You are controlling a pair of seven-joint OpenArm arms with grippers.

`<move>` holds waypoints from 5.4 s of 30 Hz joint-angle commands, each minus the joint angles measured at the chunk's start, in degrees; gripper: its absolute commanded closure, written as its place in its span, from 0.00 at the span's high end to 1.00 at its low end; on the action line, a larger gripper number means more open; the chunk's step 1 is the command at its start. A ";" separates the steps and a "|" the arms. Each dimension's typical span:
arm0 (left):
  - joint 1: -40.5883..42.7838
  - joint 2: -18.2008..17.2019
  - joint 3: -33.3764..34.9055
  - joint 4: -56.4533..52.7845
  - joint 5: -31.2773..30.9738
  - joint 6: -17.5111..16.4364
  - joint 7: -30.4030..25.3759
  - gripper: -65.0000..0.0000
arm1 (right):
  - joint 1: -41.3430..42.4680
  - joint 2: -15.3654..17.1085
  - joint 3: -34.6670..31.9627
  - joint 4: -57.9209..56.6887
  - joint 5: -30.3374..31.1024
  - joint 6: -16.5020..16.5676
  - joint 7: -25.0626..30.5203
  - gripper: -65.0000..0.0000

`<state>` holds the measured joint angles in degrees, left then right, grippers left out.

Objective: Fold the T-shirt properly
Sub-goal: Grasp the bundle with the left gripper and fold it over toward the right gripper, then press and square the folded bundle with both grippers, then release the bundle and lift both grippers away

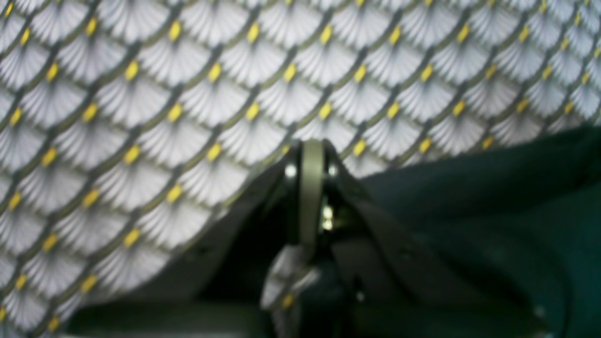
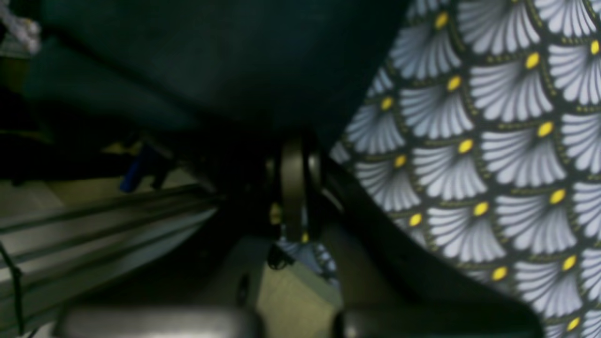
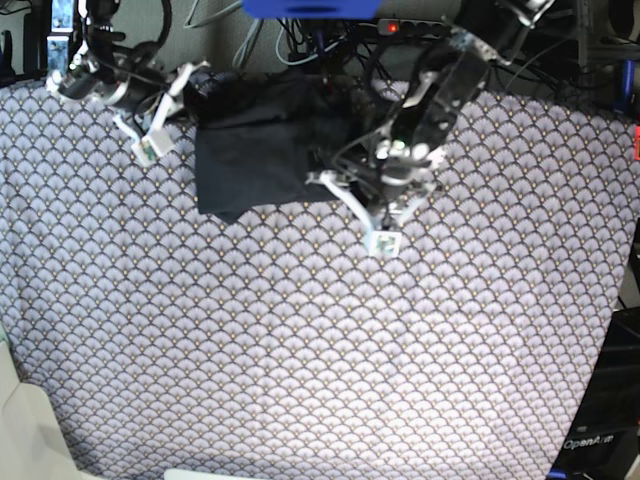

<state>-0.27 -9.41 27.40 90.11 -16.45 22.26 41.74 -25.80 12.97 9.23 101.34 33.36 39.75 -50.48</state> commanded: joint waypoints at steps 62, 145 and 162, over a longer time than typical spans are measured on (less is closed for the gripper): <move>-16.83 13.06 -1.16 -11.47 0.05 -0.24 4.81 0.00 | -3.08 1.49 -4.71 0.86 1.14 0.25 6.04 0.00; 21.77 -7.34 -21.29 18.07 0.05 -0.24 3.49 0.00 | 0.70 2.54 1.36 12.37 1.32 0.25 6.13 0.00; 25.20 -5.84 -22.08 20.09 0.05 -0.24 4.11 0.00 | 8.26 2.46 -17.89 11.23 1.23 0.25 6.30 0.00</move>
<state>24.93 -14.92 5.48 109.19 -16.73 22.22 46.61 -18.11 15.07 -9.15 111.77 33.67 39.81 -45.63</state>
